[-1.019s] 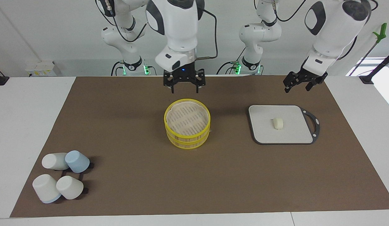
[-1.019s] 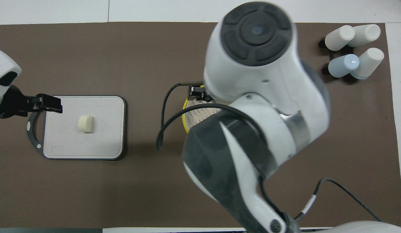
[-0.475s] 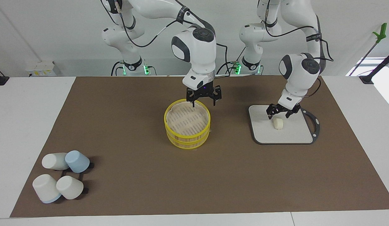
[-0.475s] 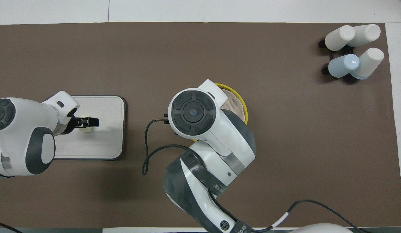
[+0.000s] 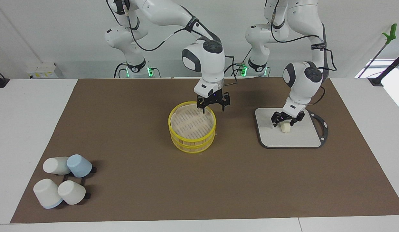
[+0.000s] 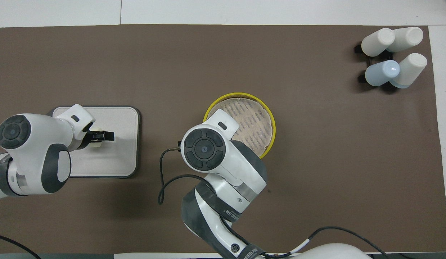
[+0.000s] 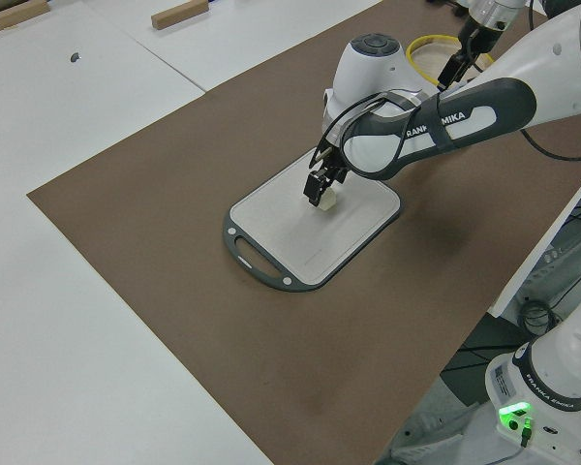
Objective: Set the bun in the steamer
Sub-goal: 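Grip the lid with the right gripper while the left gripper grasps the bun, then lift the lid with the right gripper while the left gripper lifts the bun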
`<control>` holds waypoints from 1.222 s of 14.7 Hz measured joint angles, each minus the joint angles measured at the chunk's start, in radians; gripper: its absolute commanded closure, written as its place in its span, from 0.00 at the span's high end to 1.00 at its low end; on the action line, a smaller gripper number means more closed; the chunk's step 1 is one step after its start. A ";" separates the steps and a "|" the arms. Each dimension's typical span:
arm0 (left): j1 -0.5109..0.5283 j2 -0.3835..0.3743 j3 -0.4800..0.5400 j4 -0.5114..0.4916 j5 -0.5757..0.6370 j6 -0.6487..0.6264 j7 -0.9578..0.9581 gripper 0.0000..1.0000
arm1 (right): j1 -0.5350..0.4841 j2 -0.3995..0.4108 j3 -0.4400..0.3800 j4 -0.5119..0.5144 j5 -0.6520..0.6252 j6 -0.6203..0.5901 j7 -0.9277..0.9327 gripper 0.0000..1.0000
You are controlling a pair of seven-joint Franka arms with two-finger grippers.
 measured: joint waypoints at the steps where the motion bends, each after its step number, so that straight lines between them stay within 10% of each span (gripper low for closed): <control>1: 0.000 0.000 0.000 -0.001 0.000 0.004 0.000 0.27 | 0.000 0.007 0.000 -0.002 -0.003 0.007 0.000 0.65; 4: 0.000 0.000 0.000 -0.001 0.000 0.006 0.003 0.07 | 0.000 0.014 0.000 -0.004 -0.005 0.016 0.000 0.00; 10: 0.012 0.003 0.001 0.033 0.000 -0.020 0.004 0.07 | -0.001 0.013 -0.005 0.038 -0.037 -0.037 -0.021 0.00; 18: -0.155 0.010 -0.024 0.444 -0.014 -0.449 -0.423 0.08 | -0.357 -0.126 -0.020 0.446 0.031 -0.734 -0.533 0.00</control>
